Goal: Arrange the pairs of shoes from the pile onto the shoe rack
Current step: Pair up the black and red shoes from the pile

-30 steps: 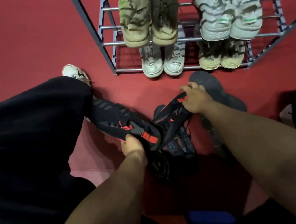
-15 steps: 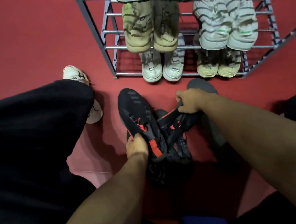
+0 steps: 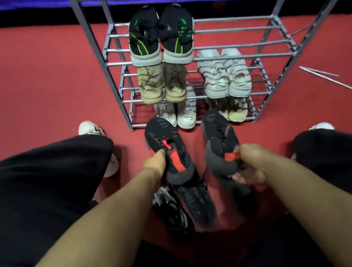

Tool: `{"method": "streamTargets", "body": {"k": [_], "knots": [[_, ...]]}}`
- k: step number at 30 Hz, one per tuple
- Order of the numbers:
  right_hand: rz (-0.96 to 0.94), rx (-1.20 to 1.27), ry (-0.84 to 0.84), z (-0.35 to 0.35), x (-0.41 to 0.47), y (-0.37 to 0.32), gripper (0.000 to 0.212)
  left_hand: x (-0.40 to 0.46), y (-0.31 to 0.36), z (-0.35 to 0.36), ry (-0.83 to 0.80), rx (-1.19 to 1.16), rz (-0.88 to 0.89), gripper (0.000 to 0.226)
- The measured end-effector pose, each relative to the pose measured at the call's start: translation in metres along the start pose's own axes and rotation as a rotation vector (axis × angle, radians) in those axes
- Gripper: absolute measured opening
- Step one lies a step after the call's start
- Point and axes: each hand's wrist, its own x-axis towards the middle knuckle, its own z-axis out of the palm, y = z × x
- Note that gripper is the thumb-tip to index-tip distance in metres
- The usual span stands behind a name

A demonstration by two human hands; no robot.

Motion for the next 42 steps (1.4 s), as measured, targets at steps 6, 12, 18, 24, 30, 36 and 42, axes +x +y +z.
{"method": "streamTargets", "body": {"k": [6, 12, 18, 24, 30, 36, 42], "knots": [[-0.048, 0.227, -0.079, -0.008, -0.046, 0.002, 0.026, -0.034, 0.014, -0.018, -0.202, 0.127, 0.125, 0.007], [-0.203, 0.175, -0.045, -0.048, -0.079, 0.008, 0.02, -0.071, 0.026, -0.022, -0.324, 0.304, 0.223, 0.012], [-0.315, 0.227, 0.014, -0.09, -0.085, -0.011, 0.022, -0.094, 0.062, 0.015, -0.372, 0.376, 0.35, 0.016], [-0.416, 0.357, 0.133, -0.116, -0.066, -0.082, 0.014, -0.091, 0.138, 0.08, -0.323, 0.346, 0.478, 0.018], [-0.461, 0.413, 0.175, -0.124, -0.011, -0.165, 0.015, -0.068, 0.218, 0.137, -0.241, 0.338, 0.503, 0.022], [-0.552, 0.325, 0.308, -0.136, 0.043, -0.227, 0.019, -0.021, 0.263, 0.173, -0.119, 0.289, 0.55, 0.021], [-0.582, 0.187, 0.404, -0.144, 0.073, -0.261, 0.023, -0.004, 0.28, 0.196, -0.12, 0.426, 0.583, 0.022]]}}
